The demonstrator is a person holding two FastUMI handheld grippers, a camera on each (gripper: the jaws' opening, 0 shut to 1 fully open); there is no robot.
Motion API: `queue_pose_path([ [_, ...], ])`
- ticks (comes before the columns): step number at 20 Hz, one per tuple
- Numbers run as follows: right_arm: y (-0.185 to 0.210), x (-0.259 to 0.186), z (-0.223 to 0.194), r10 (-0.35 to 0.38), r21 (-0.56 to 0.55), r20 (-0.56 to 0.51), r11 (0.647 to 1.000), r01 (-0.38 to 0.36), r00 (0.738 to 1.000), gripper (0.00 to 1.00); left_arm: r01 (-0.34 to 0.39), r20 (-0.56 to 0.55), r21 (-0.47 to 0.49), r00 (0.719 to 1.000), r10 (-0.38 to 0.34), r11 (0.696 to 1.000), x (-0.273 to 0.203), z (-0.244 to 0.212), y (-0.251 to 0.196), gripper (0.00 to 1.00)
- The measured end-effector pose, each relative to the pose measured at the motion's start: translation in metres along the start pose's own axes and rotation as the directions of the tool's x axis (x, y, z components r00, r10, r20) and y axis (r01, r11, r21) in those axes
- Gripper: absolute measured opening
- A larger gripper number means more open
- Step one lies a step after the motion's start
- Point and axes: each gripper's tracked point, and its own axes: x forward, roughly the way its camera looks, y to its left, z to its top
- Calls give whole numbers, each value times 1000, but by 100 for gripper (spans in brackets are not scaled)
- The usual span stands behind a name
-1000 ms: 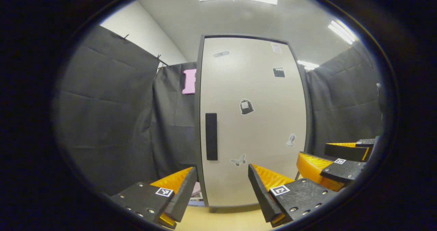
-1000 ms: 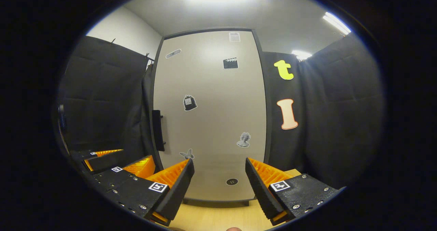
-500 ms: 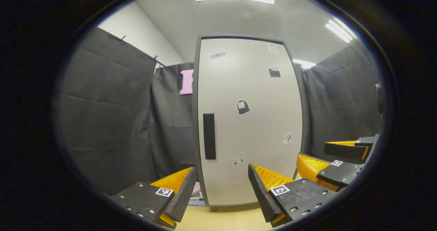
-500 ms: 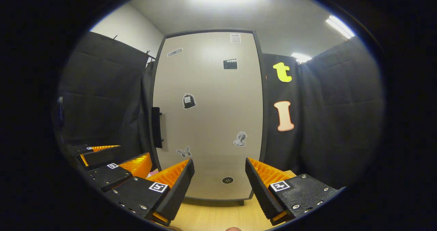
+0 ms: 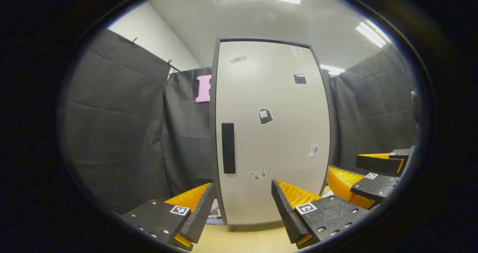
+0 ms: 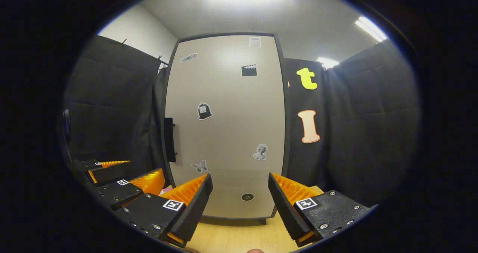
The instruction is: Open the cabinet door with the right hand, grasp the bottle in the cabinet with the left hand and place it on the coaster, then close the cabinet door with the right hand.
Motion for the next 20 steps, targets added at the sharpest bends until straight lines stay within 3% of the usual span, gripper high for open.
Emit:
queue_pose_path([
  [14, 5, 6, 1, 41, -4, 13, 999, -41, 999, 93, -23, -12, 44, 1000, 24, 999, 6, -5, 11, 87],
  [20, -1, 12, -12, 57, -21, -35, 998, -58, 998, 93, -47, -6, 30, 999, 47, 998, 0, -5, 21, 87],
])
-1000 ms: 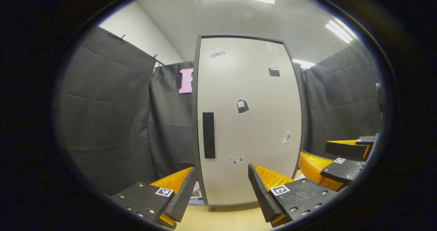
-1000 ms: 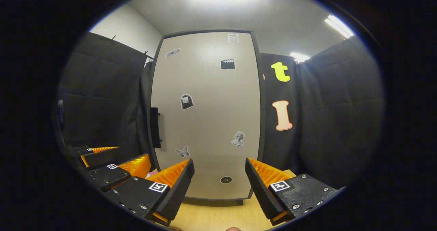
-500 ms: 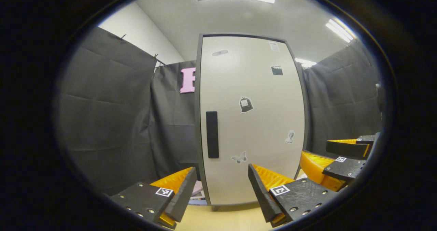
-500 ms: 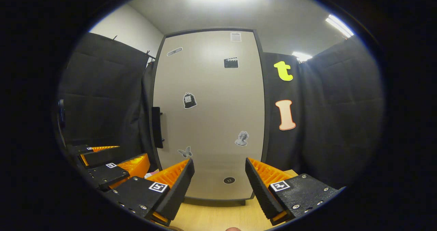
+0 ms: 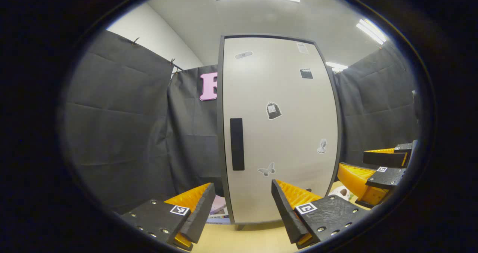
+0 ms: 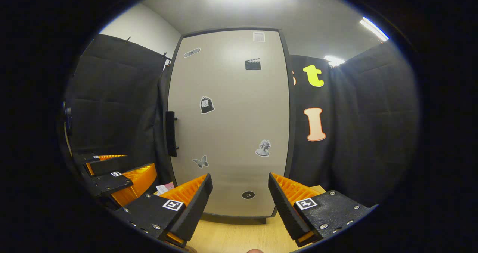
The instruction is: Open the cabinet door with the right hand, grasp the bottle in the cabinet with the left hand and place it on the coaster, then close the cabinet door with the right hand.
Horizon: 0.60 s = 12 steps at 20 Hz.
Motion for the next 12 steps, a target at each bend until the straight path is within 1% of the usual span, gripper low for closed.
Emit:
queue_pose_path([
  [2, 0, 5, 4, 6, -6, 5, 1000, -6, 1000, 93, -11, 5, 7, 1000, 11, 1000, -3, 2, 6, 87],
  [5, 10, 15, 10, 34, -11, 22, 999, -34, 999, 93, -27, -4, 10, 1000, 27, 1000, -10, 0, 17, 87],
  [8, 28, 27, 14, 74, -27, 29, 997, -73, 997, 93, -51, -4, 7, 999, 51, 999, -20, -3, 29, 87],
  [12, 64, 40, 22, 150, -38, 44, 988, -149, 988, 93, -90, -24, 21, 996, 90, 996, -39, -14, 50, 87],
])
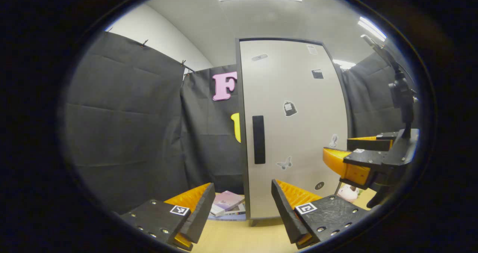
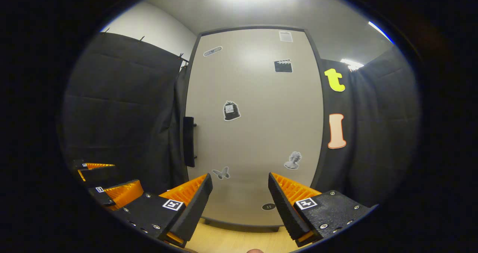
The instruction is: Open the cabinet door with the right hand, grasp the bottle in the cabinet with the left hand and place it on the coaster, then close the cabinet door with the right hand.
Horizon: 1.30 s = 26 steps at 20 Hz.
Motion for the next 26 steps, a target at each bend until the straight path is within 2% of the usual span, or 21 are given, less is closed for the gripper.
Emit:
queue_pose_path([
  [6, 47, 42, 26, 66, -13, 53, 998, -66, 996, 95, -75, -53, -22, 996, 73, 997, -27, -27, 49, 87],
  [12, 103, 79, 54, 136, -67, 144, 990, -128, 980, 95, -164, -94, -13, 982, 163, 986, -62, -56, 99, 87],
  [16, 134, 110, 40, 125, -106, 127, 988, -111, 984, 95, -181, -142, -22, 974, 176, 983, -80, -78, 107, 87],
  [18, 126, 125, 31, 62, -130, 111, 990, -47, 992, 95, -184, -141, -1, 973, 182, 983, -85, -78, 110, 87],
  [21, 117, 142, 17, 10, -115, 48, 993, -4, 999, 94, -167, -165, -17, 973, 162, 986, -87, -89, 108, 87],
  [23, 118, 159, 7, 18, -70, 4, 997, -17, 1000, 69, -154, -176, -23, 973, 148, 988, -83, -99, 106, 87],
  [24, 117, 152, 9, 21, -61, 1, 998, -21, 1000, 38, -151, -177, -23, 974, 144, 988, -83, -100, 106, 87],
  [26, 118, 148, 11, 30, -69, -15, 997, -30, 999, 33, -145, -174, -31, 975, 138, 989, -80, -99, 106, 87],
])
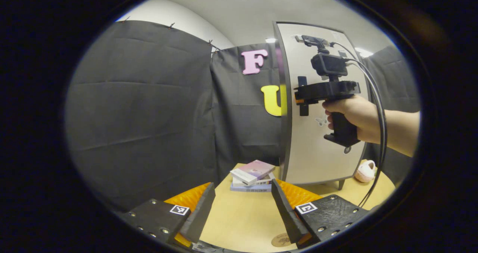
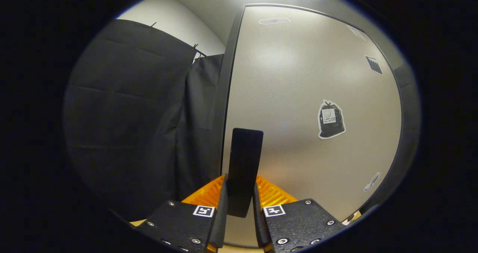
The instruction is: Open the cabinet door with the right hand, grasp the bottle in the cabinet with the left hand and place it on the coaster, then close the cabinet door with the right hand.
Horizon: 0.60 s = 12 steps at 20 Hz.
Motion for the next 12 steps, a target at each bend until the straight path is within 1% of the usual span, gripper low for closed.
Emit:
queue_pose_path([
  [1, 1, 1, -2, 11, 5, -7, 1000, -11, 1000, 31, 4, 6, -6, 1000, -4, 1000, 1, 3, -1, 87],
  [4, 2, -2, -3, 45, -3, -25, 999, -45, 999, 23, 14, 25, -19, 1000, -13, 1000, 5, 8, -2, 87],
  [8, 3, -10, -3, 102, -4, -39, 995, -102, 994, 17, 19, 29, -26, 999, -19, 999, 8, 7, 3, 87],
  [12, 3, -18, -3, 171, 0, -54, 985, -172, 984, 16, 18, 40, -25, 999, -17, 1000, 1, 14, 6, 87],
])
